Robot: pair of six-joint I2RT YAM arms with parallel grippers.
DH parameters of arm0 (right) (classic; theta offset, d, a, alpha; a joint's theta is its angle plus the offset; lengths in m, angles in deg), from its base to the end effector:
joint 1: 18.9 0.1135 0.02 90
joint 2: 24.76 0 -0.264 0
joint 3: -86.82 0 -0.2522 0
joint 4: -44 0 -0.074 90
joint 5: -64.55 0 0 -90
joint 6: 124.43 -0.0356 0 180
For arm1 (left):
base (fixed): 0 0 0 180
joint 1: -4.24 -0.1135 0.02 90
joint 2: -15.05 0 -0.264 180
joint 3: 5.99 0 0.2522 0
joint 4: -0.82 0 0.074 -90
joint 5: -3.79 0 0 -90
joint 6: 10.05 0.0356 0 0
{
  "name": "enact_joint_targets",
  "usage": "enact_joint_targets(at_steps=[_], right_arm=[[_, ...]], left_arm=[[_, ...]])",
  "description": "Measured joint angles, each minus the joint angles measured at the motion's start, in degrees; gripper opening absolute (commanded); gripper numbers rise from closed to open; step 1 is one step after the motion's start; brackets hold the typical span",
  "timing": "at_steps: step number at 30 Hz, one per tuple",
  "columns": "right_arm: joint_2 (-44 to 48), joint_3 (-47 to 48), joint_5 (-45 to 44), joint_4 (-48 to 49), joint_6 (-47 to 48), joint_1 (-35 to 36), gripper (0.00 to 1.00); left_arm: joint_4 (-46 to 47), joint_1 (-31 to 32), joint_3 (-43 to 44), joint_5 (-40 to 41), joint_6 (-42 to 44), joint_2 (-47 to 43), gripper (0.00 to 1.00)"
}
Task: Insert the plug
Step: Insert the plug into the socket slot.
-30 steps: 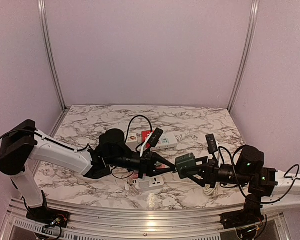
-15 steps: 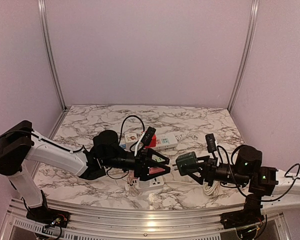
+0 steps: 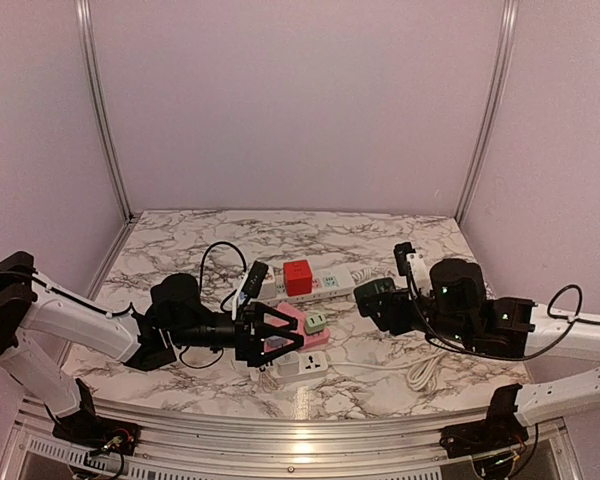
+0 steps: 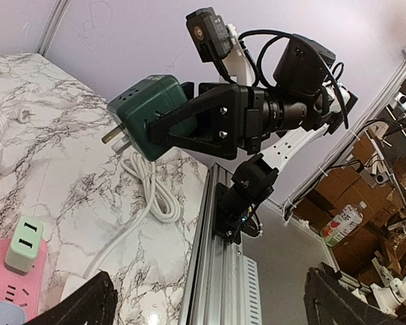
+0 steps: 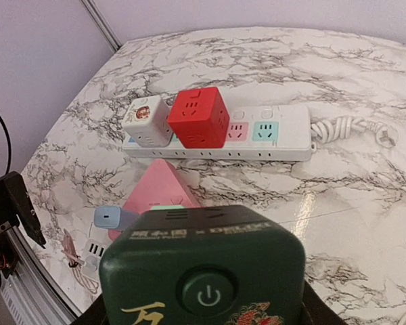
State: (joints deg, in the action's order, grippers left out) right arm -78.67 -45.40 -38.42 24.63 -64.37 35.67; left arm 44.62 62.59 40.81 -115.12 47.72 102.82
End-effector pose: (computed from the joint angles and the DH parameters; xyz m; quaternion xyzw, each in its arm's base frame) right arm 0.1302 0.1692 0.2531 -0.1203 0.8338 0.2858 0.4567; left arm 0.1455 -0.2688 0.2171 0.3270 0.6095 -0.6196 0.3712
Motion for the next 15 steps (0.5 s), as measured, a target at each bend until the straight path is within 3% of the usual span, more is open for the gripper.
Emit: enact_joint_targets(at_steps=[6,15], right_arm=[[-6.86,4.07,-0.68,-3.34,-0.9,-0.9,0.0],[-7.26,5.68,0.46,-3.5,-1.95,-0.98,0.0]], left_arm=[[0.02,-0.15,-1.64,1.66,0.11,-1.73,0.99],[0.02,-0.35,-2.12,2.82,0.09,-2.01,0.99]])
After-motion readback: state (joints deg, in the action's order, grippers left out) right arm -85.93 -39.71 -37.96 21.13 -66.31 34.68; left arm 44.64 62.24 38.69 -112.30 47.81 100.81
